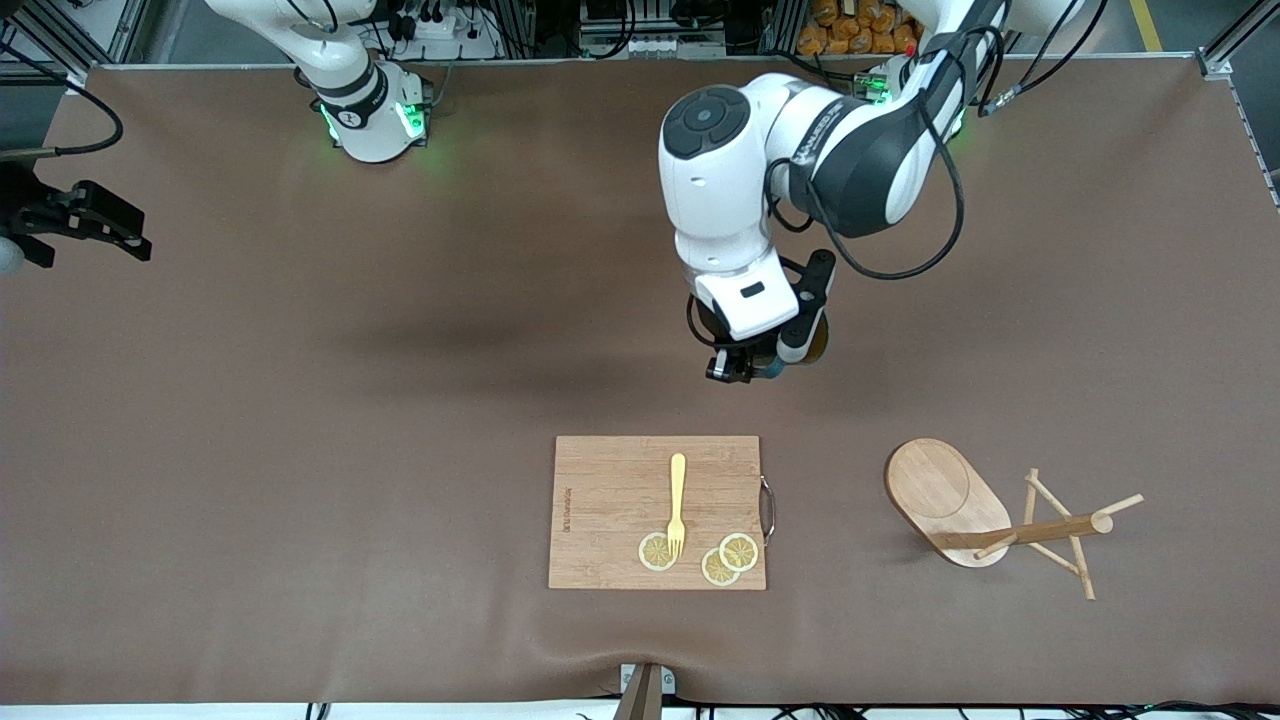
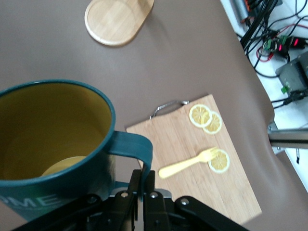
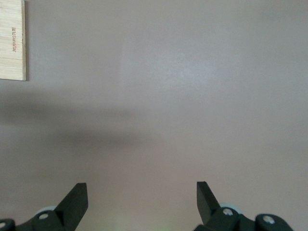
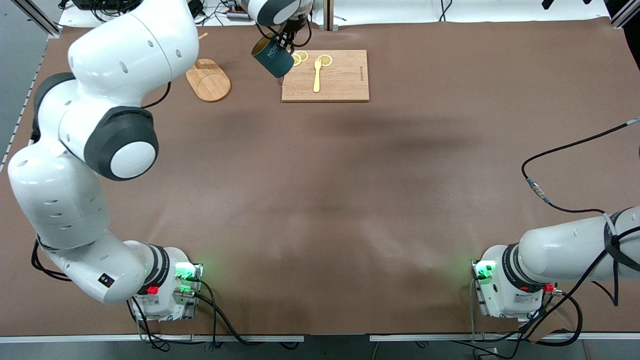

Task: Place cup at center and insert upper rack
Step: 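Carry the teal mug with the left gripper toward the wooden mug stand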

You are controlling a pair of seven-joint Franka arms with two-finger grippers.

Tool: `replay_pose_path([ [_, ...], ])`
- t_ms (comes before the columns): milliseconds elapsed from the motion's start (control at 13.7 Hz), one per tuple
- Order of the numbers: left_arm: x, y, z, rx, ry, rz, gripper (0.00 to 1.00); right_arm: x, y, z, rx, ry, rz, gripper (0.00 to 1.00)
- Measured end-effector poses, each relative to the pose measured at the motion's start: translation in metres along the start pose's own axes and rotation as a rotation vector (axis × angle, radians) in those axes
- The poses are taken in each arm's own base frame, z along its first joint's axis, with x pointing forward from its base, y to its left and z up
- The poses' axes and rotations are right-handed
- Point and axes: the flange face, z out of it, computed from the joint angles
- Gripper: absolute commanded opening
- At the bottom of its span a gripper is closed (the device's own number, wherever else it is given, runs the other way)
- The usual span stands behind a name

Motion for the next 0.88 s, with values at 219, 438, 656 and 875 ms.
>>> replay_pose_path([
  [219, 0.009, -0.001, -0.021, -0.003, -0.056, -0.018, 0.0, 0.0, 0.0, 0.0, 0.0, 0.0, -0.001, 1.0],
  [438, 0.025, -0.002, -0.025, 0.013, -0.081, -0.003, 0.0, 0.0, 0.0, 0.0, 0.0, -0.001, 0.0, 1.0],
  [656, 0.044, 0.001, -0.021, 0.031, -0.128, 0.023, 0.0, 0.0, 0.0, 0.0, 0.0, -0.001, 0.0, 1.0],
  [875, 0.08, 0.007, -0.023, 0.036, -0.204, 0.046, 0.0, 0.0, 0.0, 0.0, 0.0, -0.001, -0.001, 1.0],
])
